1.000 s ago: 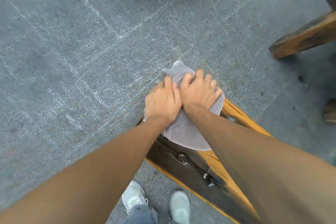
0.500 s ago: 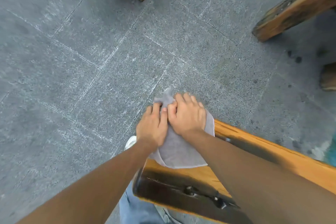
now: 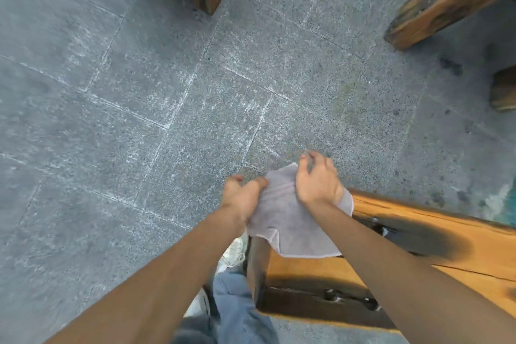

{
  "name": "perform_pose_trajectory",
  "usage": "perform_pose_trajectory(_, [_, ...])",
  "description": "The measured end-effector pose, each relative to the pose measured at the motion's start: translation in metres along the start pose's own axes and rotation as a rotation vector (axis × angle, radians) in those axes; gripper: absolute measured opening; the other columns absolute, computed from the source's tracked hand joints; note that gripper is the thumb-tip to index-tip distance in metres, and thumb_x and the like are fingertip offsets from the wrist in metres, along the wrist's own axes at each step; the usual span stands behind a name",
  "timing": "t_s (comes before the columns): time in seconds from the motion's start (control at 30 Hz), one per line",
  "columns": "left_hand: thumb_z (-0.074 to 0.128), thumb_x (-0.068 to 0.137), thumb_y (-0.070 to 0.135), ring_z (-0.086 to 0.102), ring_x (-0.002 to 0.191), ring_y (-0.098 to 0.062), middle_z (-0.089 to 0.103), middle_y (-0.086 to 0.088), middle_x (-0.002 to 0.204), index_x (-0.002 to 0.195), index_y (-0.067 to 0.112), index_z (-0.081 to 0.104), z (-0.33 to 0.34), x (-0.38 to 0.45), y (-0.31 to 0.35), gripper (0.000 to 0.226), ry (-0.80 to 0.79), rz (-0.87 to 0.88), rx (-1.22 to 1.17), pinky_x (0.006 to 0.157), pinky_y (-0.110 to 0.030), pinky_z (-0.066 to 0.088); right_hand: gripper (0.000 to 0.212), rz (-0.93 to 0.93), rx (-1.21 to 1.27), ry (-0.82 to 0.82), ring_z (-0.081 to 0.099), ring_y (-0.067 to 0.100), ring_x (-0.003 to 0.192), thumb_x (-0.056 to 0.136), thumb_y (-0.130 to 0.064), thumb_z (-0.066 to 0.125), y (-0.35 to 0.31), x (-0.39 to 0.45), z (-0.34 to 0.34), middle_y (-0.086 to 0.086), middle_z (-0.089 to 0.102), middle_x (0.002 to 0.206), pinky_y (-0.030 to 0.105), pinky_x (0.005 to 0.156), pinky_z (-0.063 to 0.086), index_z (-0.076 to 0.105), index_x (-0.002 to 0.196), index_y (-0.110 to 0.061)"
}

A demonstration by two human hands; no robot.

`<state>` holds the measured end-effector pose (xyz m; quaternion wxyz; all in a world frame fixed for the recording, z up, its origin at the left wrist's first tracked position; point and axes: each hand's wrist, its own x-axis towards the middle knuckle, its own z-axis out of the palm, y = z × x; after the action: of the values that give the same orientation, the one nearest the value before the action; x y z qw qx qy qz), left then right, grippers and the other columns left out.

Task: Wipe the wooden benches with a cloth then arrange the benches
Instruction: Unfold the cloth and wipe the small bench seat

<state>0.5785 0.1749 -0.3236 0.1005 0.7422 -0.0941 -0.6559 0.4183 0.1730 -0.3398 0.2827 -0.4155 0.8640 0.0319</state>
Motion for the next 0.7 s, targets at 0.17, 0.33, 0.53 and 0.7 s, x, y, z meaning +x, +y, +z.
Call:
perform_pose_trajectory(0.17, [0.064, 0.079, -0.011, 0.067, 0.088, -0.019, 0.064, -0.009, 0.119, 0.142, 0.029, 0.044, -0.017, -0.025, 0.038, 0.077, -0.220, 0.052, -0.037, 0.067, -0.029, 0.061, 0.083, 0.282, -0.398, -0.451, 0.026, 0.040, 0.146, 0.087, -0.062, 0.039, -0.032, 0.010, -0.010, 0.019, 0.035, 0.157, 0.050, 0.116, 0.022, 0.017, 0.159, -0.027])
perform_pose_trajectory(0.33, [0.060, 0.077, -0.025, 0.070, 0.085, -0.016, 0.071, 0.002, 0.108, 0.134, 0.029, 0.057, -0.068, -0.038, 0.080, 0.078, -0.512, 0.127, 0.019, 0.073, -0.036, 0.057, 0.045, 0.214, -0.130, -0.549, 0.064, 0.028, 0.117, 0.083, -0.037, 0.069, -0.076, 0.017, -0.017, 0.011, 0.072, 0.120, 0.039, 0.102, 0.050, 0.069, 0.123, -0.017])
perform_pose_trajectory(0.53, [0.063, 0.095, 0.004, 0.062, 0.078, -0.015, 0.072, -0.003, 0.096, 0.132, 0.020, 0.054, -0.191, -0.011, 0.131, 0.041, -0.358, 0.244, 0.103, 0.074, -0.030, 0.049, 0.037, 0.442, 0.427, -0.767, 0.074, 0.019, 0.079, 0.079, -0.022, 0.075, -0.177, -0.003, -0.008, 0.011, 0.077, 0.092, 0.026, 0.064, 0.054, 0.070, 0.112, -0.006])
perform_pose_trajectory(0.7, [0.074, 0.082, -0.008, 0.054, 0.059, -0.015, 0.064, -0.005, 0.072, 0.118, 0.003, 0.064, -0.287, 0.023, 0.173, 0.039, -0.154, 0.195, 0.157, 0.056, -0.021, 0.048, 0.033, 0.392, 0.348, -0.917, 0.074, 0.020, 0.080, 0.083, -0.045, 0.076, -0.279, 0.007, 0.000, 0.001, 0.078, 0.085, 0.030, 0.066, 0.058, 0.072, 0.100, -0.017])
